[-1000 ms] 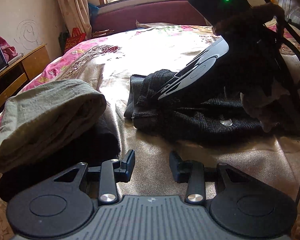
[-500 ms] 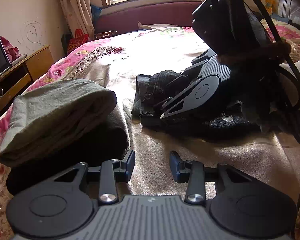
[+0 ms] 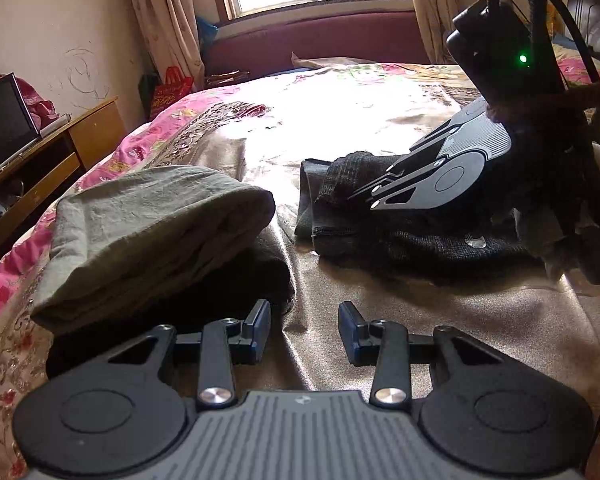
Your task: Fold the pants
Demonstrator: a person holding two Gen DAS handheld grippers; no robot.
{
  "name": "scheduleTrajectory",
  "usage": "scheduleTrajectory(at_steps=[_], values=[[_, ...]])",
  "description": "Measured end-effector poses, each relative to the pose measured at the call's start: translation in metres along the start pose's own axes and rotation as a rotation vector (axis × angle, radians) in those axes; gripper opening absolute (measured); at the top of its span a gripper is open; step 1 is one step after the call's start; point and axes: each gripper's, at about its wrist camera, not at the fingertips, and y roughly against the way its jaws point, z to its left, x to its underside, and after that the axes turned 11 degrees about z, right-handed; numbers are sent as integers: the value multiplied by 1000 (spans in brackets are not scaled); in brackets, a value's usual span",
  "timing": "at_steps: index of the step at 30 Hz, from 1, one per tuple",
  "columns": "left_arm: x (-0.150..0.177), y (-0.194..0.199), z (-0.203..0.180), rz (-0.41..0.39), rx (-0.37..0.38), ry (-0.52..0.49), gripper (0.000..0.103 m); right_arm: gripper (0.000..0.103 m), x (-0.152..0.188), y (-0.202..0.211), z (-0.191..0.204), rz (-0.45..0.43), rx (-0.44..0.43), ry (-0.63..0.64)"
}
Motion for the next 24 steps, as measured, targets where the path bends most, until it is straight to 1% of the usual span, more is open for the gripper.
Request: scheduleTrajectory(at_steps=[1,3,4,5,7,8,9,10,12,14,16,17,19,20,21,22,23,24], values=[[0,1,0,-1,1,0,53,1,1,2,4,-5,20,21],[1,2,0,-3,0,3,53,4,4,4,10,-34,79,45],[1,1,0,-4,3,6,53,6,5,3,12,-34,97,56],[1,1,0,-5,8,8,53,10,5,-1,15,-19,107,70],[2,0,0,-8,12,7,53,15,8,-6,18,0,97,61],[2,0,1,-9,14,5,53,18,10,-7,21,2,110,66],[2,0,1,-10,17,6,53,22,13,-9,25,-10,145,86],[2,-1,2,-11,19,8,53,31,14,-9,27,-20,171,94],[2,-2,4,-12,21,12,53,33,15,-13,26,-22,195,79],[2,-1,5,-20,26,17,53,33,15,-12,21,-20,189,52],[0,-1,5,-32,30,14,53,32,18,-12,19,-12,221,49],[-1,-1,4,-38,30,13,53,28,20,-13,16,-6,225,33],[-5,-1,3,-54,39,14,53,29,20,-18,6,10,214,-8],[-8,-2,2,-61,41,11,53,26,19,-20,3,8,200,-26],[-10,-3,0,-67,42,6,53,21,18,-21,2,9,188,-44],[-13,-3,-1,-74,40,-2,53,2,16,-19,1,6,168,-54],[-16,-4,-3,-84,38,-12,53,4,14,-15,-1,4,132,-67],[-18,-5,-4,-90,39,-20,53,4,13,-9,-3,5,112,-83]])
